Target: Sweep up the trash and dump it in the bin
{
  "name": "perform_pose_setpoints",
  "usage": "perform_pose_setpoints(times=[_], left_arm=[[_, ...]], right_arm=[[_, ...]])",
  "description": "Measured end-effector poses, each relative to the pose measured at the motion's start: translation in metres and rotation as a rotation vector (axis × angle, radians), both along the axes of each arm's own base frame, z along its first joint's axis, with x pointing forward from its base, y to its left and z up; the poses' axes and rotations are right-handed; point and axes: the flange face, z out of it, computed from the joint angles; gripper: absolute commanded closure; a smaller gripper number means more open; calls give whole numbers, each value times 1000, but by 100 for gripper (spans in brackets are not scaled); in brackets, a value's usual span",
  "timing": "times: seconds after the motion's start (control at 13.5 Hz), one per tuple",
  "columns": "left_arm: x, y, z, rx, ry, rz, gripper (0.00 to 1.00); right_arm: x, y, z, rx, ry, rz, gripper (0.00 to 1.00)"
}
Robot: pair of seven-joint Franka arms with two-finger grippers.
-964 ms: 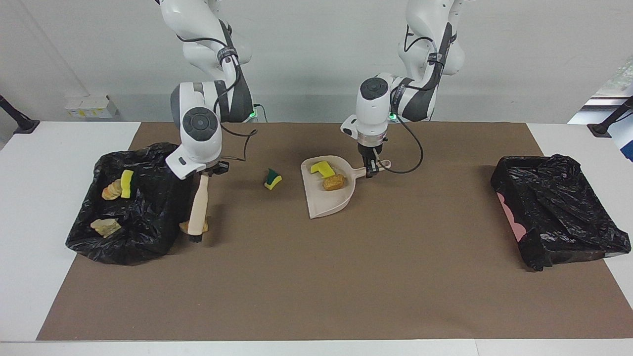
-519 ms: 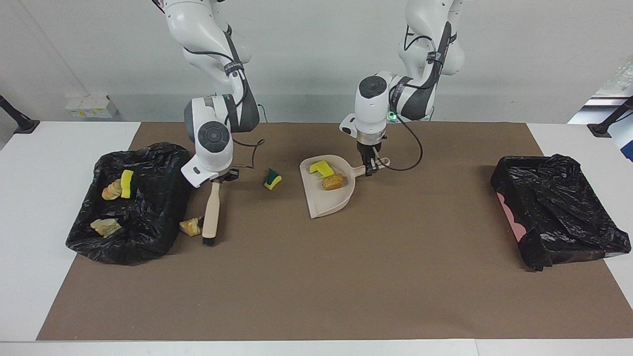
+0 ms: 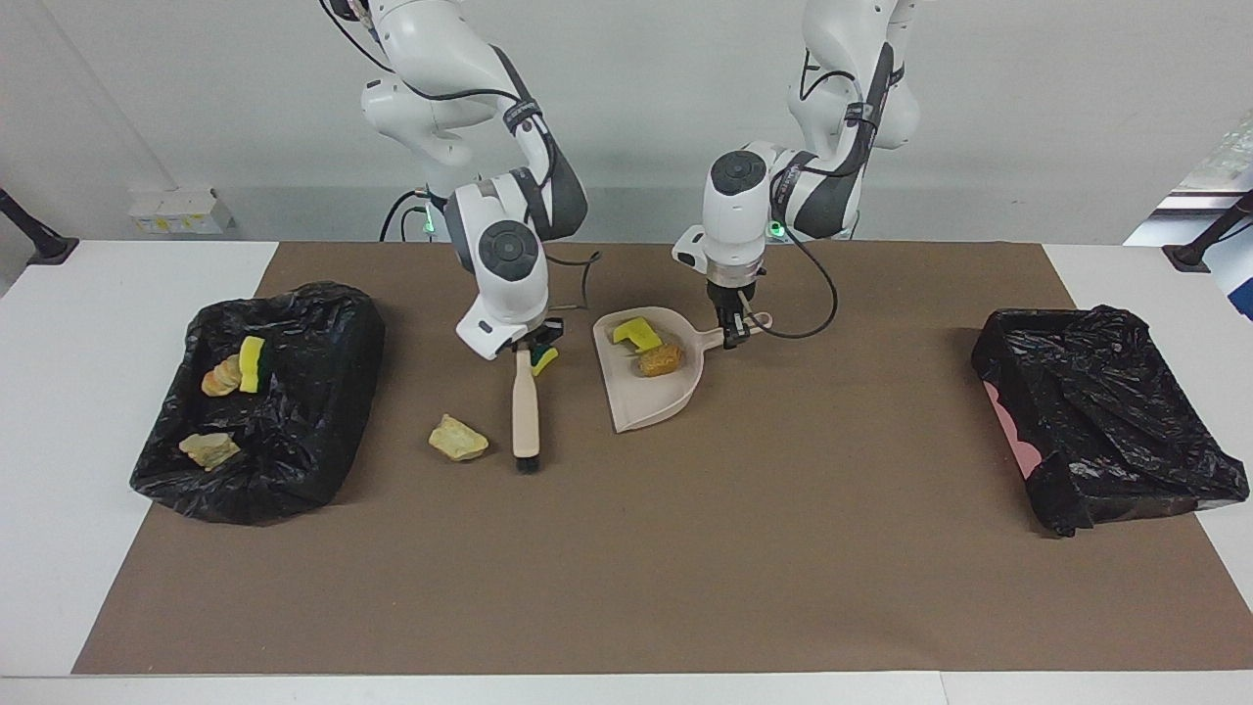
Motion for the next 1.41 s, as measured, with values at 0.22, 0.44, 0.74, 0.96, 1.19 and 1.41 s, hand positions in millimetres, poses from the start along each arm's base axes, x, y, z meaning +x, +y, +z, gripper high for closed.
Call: perform_pose_setpoints(times=[0.22, 0.44, 0.74, 0.96, 1.19, 1.41], left_arm=[[0, 0, 0, 0, 0, 3, 100], [-1, 1, 0, 0, -1, 18, 100], [-2, 1, -1, 0, -2, 41, 100], [-2, 1, -1, 0, -2, 44, 100], [-2, 1, -1, 0, -2, 45, 100], [-3, 2, -1, 1, -2, 59, 100]], right_arm=[[9, 8, 27, -7, -16, -22, 100], [35, -40, 44, -123, -50, -32, 100], [59, -127, 35, -242, -40, -11, 100], [58, -168, 2, -261, -1, 27, 100], [44, -145, -26, -233, 6, 113, 100], [28, -87, -24, -137, 26, 227, 100]])
